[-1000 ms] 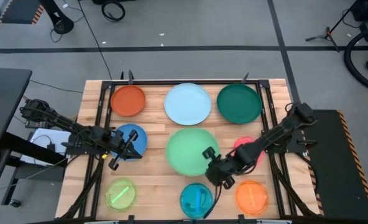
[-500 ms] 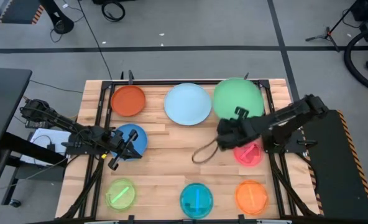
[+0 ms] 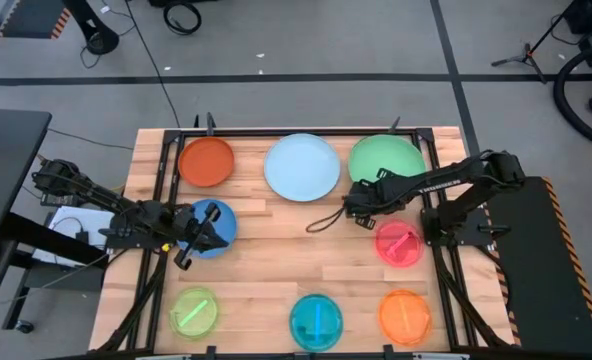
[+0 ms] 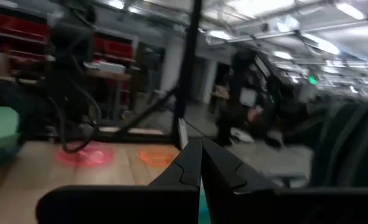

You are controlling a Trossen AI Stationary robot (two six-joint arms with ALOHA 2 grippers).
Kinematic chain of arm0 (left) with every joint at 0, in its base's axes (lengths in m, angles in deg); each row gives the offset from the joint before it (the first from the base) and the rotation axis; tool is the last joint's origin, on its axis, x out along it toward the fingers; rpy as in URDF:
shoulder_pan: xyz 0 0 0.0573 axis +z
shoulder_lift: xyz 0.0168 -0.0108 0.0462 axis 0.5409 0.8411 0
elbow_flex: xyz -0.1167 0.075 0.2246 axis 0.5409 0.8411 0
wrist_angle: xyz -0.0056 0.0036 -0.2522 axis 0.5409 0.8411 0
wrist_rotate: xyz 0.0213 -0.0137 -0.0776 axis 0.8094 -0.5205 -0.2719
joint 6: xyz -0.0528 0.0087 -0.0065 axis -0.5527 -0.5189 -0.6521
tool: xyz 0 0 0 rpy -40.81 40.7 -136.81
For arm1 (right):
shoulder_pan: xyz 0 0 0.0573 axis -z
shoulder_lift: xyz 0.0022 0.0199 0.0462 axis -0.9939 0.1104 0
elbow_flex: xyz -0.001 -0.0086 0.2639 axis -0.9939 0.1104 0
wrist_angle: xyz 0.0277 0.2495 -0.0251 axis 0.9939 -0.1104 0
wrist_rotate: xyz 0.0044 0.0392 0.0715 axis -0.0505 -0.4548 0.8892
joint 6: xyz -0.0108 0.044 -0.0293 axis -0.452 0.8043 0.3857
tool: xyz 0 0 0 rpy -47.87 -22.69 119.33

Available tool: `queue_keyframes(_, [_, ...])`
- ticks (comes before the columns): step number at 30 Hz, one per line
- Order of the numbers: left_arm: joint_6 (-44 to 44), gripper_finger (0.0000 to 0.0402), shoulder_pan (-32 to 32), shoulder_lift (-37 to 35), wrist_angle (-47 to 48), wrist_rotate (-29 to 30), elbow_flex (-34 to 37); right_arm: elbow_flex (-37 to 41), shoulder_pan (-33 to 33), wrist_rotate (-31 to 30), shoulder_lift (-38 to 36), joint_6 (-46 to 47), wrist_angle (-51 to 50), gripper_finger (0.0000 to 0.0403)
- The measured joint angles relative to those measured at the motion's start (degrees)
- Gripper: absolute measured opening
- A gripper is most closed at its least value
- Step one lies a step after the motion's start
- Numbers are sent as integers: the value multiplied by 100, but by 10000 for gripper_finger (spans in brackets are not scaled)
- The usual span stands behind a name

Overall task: Stack plastic plates
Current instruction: Stack the green plate on top of the dark green plate

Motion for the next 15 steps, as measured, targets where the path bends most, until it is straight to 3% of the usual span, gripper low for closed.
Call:
queue_keyframes(3, [138, 46, 1, 2, 400, 120, -369, 126, 313, -2, 0, -76, 137, 14])
queue_keyframes(7, [287, 96, 0, 175, 1908, 370, -1152, 209, 663, -16, 2, -317, 376, 14])
queue_keyframes(15, [97, 186, 8, 1246, 4232, 1576, -2470, 311, 933, 32, 2, -682, 967, 15])
